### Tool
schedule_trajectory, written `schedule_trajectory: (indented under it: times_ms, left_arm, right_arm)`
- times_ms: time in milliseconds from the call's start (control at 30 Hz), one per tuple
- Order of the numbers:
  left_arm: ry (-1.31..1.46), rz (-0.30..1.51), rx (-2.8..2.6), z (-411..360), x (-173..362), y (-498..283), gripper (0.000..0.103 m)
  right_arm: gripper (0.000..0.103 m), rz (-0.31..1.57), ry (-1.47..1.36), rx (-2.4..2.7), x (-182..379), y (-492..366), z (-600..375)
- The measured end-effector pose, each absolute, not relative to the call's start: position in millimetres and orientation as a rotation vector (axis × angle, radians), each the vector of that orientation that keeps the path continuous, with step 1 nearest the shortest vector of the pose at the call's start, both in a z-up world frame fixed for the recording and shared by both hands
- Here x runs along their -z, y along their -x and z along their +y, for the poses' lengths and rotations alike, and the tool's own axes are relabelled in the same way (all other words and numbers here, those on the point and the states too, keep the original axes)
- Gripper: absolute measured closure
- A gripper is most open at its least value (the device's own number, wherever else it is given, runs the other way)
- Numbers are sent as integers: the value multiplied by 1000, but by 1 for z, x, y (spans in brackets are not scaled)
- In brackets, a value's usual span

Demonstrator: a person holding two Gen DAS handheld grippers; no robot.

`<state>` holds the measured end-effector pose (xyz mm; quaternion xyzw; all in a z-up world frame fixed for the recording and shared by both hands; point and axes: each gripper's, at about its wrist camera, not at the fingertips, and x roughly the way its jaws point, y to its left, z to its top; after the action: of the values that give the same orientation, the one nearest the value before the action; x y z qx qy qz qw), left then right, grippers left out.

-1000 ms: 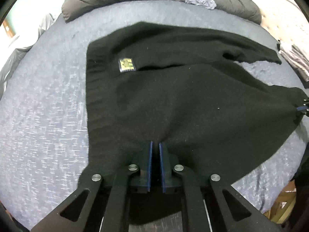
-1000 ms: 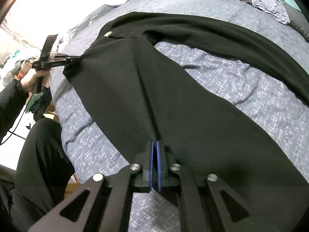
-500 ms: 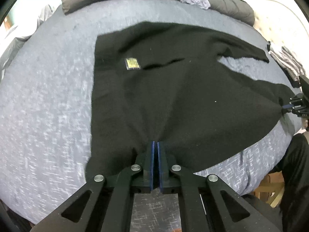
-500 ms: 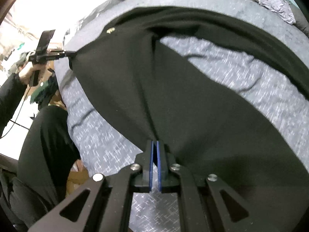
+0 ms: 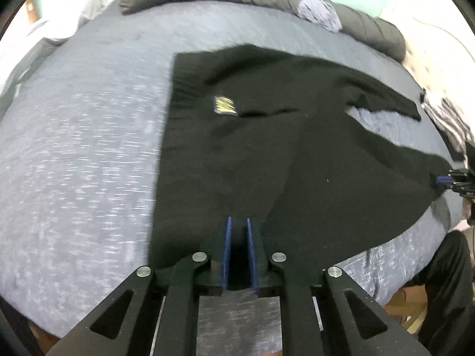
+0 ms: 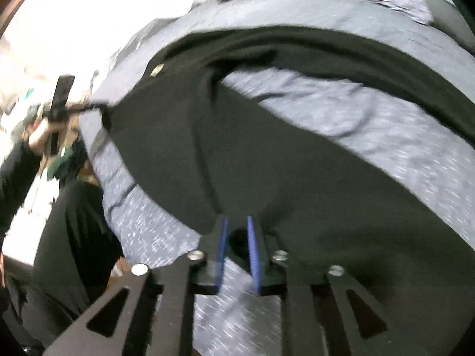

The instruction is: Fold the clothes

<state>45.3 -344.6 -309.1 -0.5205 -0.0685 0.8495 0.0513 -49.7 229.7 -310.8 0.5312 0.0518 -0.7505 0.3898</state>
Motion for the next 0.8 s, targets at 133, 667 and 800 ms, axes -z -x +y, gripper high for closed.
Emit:
schedule_trajectory:
  times_ms: [133, 667, 800]
  left_arm:
    - [1578, -304, -2645, -373, 308, -59, 70]
    - [1635, -491, -2661, -395, 347, -56, 69]
    - [1639, -480, -2678, -396, 344, -52, 69]
  right_arm:
    - [63, 52, -1367, 2133, 296, 65, 305]
    - [46, -353, -1547, 2514, 307, 83, 509]
    - [46, -431, -1569, 2476, 322, 86, 511]
